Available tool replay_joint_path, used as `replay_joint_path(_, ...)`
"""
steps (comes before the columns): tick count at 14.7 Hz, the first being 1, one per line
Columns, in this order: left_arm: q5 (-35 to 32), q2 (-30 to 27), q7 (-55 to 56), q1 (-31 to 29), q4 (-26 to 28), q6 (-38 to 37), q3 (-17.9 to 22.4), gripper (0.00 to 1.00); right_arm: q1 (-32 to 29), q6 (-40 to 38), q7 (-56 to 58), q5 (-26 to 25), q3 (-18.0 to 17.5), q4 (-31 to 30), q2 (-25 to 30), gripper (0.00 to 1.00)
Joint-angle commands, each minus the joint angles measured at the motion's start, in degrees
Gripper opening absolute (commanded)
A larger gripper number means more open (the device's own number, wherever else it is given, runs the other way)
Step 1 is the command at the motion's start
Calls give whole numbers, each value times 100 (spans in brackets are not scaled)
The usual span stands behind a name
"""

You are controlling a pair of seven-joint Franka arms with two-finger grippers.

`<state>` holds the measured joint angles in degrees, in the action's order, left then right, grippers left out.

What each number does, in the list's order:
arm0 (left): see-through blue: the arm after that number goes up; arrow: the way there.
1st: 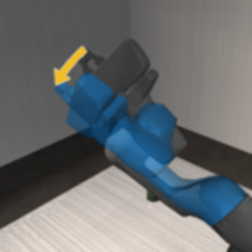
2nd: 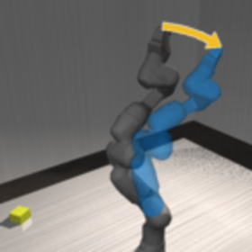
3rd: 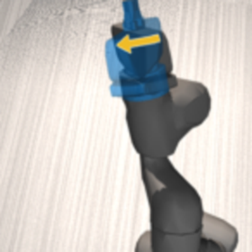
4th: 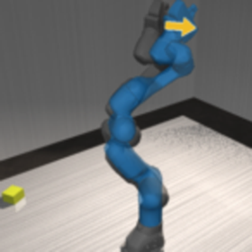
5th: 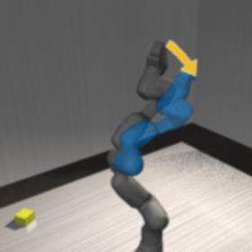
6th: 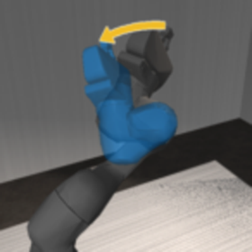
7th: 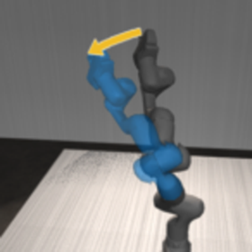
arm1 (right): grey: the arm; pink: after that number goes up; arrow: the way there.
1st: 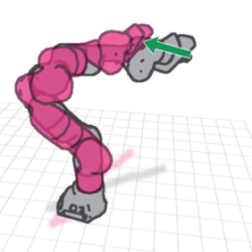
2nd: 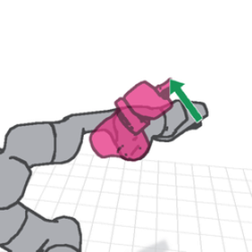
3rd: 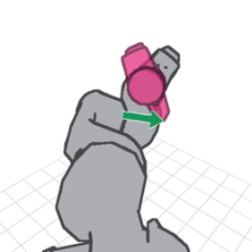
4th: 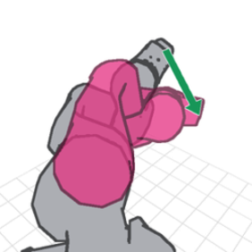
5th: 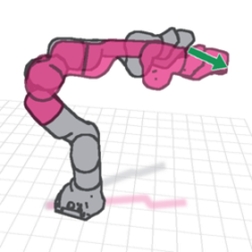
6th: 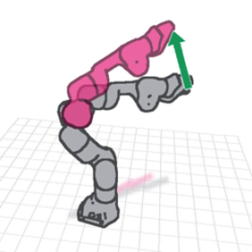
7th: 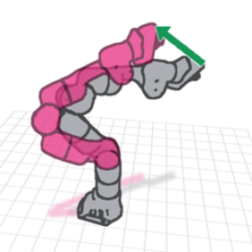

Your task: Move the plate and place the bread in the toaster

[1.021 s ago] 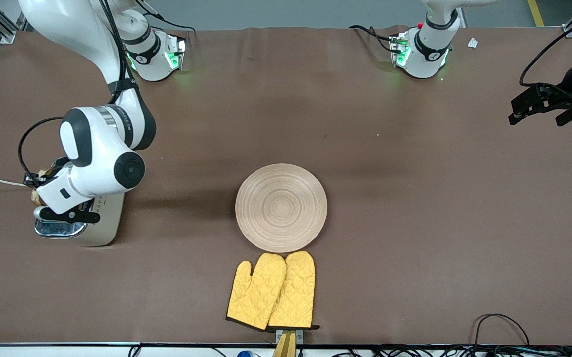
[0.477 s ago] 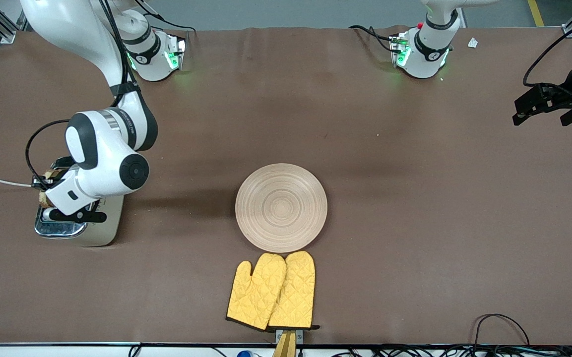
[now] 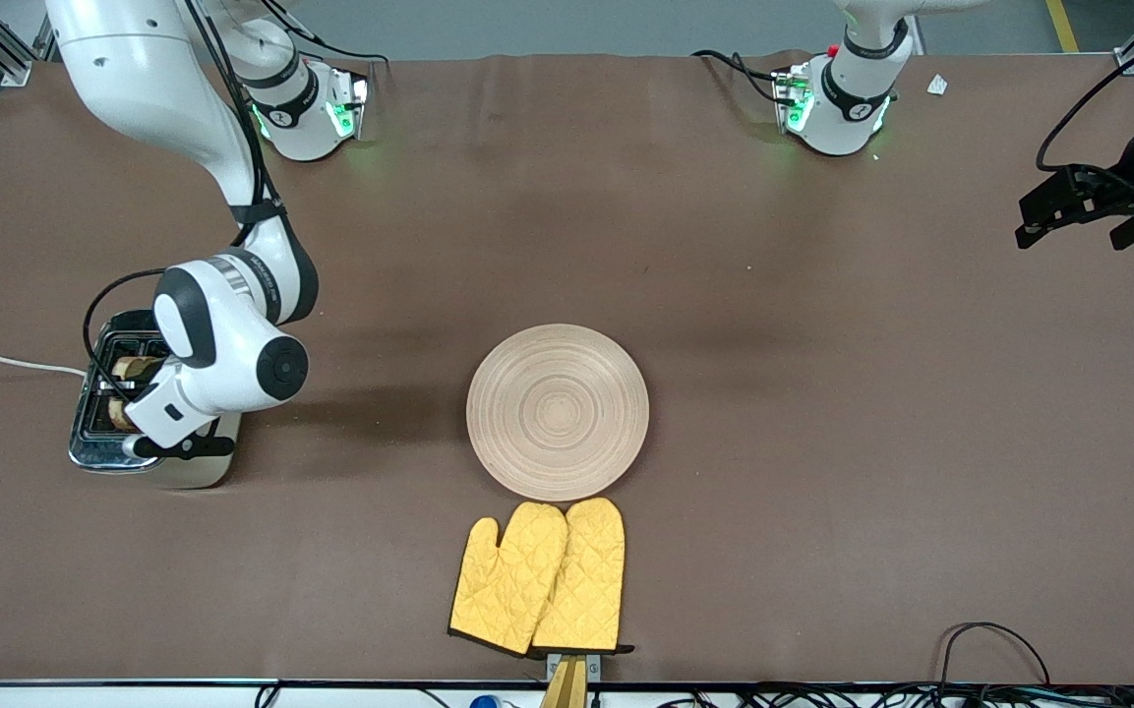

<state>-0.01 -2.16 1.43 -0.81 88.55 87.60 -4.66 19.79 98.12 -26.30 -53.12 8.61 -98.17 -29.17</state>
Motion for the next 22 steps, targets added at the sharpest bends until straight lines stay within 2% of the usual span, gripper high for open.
replay_joint_path(1, -104, 32, 77, 10, -119, -67, -35, 100, -212, 128, 28, 152, -87, 323, 52, 72)
replay_joint_path(2, -104, 32, 77, 28, -127, -67, -35, 100, -203, 111, 55, 344, -87, 499, 69, 91)
replay_joint_path(3, -104, 23, 77, 19, -136, -67, -44, 100, -238, 111, 64, 598, -96, 631, 113, 100)
replay_joint_path(6, -104, 32, 59, -16, -154, -67, -35, 100, -378, 224, 239, 1390, -96, 808, 411, 100)
replay_joint_path(11, -104, 40, 51, -16, -154, -67, -35, 100, -633, 401, 405, 2953, -105, 817, 1412, 100)
replay_joint_path(14, -95, 40, 59, 2, -162, -67, -35, 100, -1177, 217, 1229, 4280, -79, 703, 2168, 100)
replay_joint_path(18, -86, 128, -2, 46, -206, -59, -35, 100, -1504, -458, 2189, 4880, -70, 553, 2924, 100)
replay_joint_path(20, -95, 251, -2, 63, -408, -59, -35, 100, -1513, -1020, 2462, 4916, -70, 745, 3101, 100)
replay_joint_path(22, -104, 251, -2, 63, -453, -59, -44, 100, -1530, -1461, 2542, 5310, -52, 773, 3276, 100)
